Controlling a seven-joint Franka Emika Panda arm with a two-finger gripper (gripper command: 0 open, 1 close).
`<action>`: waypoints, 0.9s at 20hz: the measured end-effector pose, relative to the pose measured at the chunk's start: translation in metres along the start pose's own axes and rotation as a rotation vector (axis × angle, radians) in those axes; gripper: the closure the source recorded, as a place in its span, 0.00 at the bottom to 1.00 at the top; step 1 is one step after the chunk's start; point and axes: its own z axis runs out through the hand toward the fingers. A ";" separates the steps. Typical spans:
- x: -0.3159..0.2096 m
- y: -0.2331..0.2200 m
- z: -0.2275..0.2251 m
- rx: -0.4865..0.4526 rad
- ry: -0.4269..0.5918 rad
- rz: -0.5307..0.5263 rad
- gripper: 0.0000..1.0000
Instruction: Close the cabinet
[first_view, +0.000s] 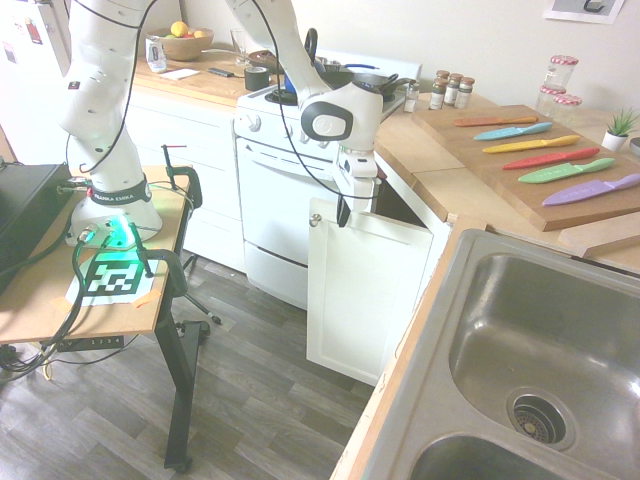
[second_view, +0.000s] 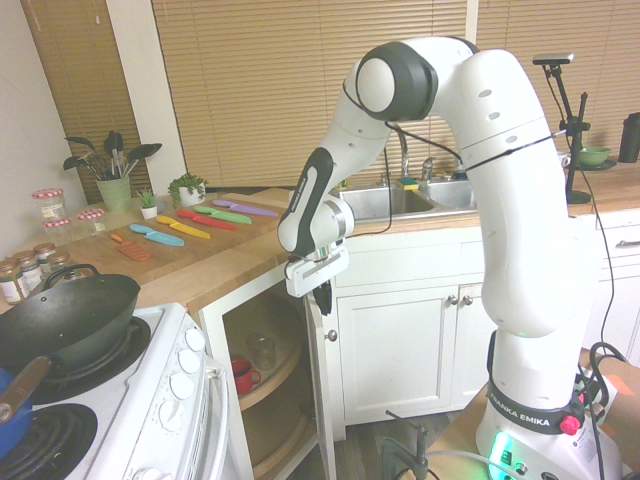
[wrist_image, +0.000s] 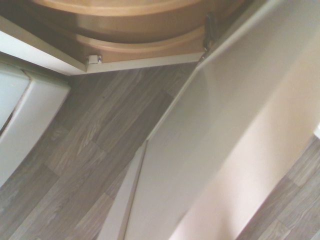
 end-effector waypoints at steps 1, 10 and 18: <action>-0.003 -0.005 -0.001 -0.004 0.000 -0.002 1.00; -0.004 -0.067 -0.011 -0.028 -0.013 -0.007 1.00; 0.017 -0.157 -0.079 0.003 0.005 0.000 1.00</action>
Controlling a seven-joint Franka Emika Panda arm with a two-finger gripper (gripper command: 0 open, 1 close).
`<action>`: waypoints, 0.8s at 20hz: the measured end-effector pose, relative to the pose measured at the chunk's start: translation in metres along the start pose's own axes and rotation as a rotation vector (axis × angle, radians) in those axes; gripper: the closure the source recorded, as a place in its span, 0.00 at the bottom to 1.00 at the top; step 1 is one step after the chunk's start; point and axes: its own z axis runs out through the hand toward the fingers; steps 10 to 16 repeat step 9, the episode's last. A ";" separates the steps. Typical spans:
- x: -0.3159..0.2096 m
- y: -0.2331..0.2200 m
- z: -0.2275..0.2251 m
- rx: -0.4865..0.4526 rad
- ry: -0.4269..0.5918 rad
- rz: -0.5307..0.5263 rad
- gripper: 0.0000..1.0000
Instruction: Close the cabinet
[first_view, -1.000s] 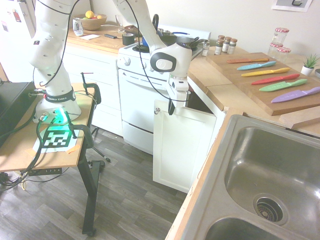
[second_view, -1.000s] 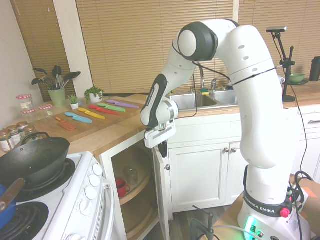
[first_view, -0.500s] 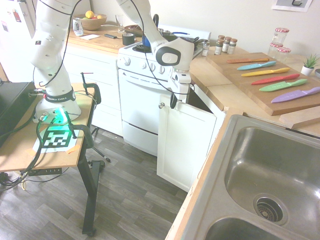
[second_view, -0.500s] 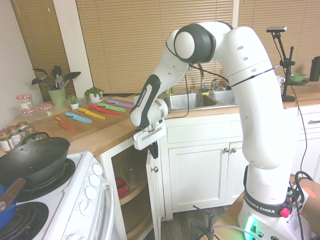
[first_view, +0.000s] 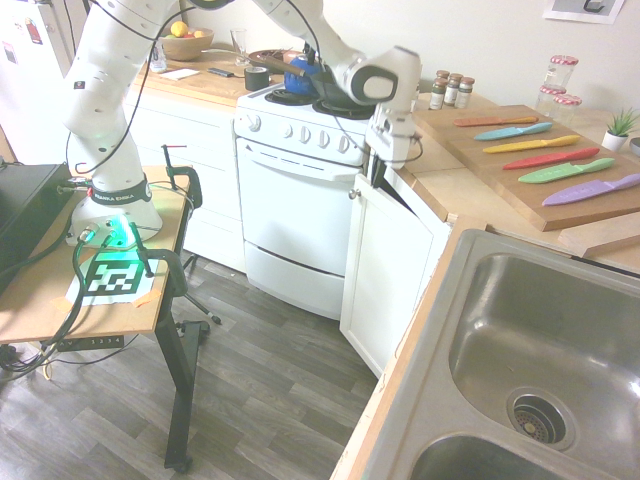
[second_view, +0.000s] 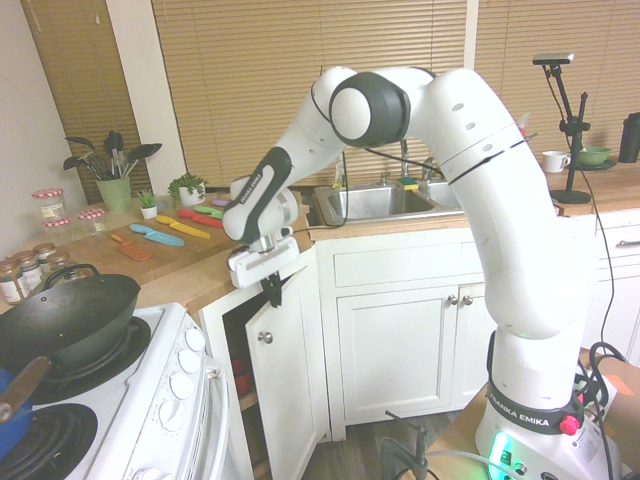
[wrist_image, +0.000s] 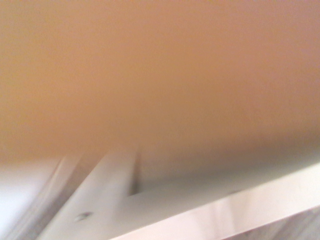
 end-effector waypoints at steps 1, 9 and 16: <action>-0.002 -0.004 -0.006 0.006 0.002 -0.003 1.00; 0.019 0.126 -0.001 0.098 -0.087 0.122 1.00; 0.019 0.126 -0.001 0.098 -0.087 0.122 1.00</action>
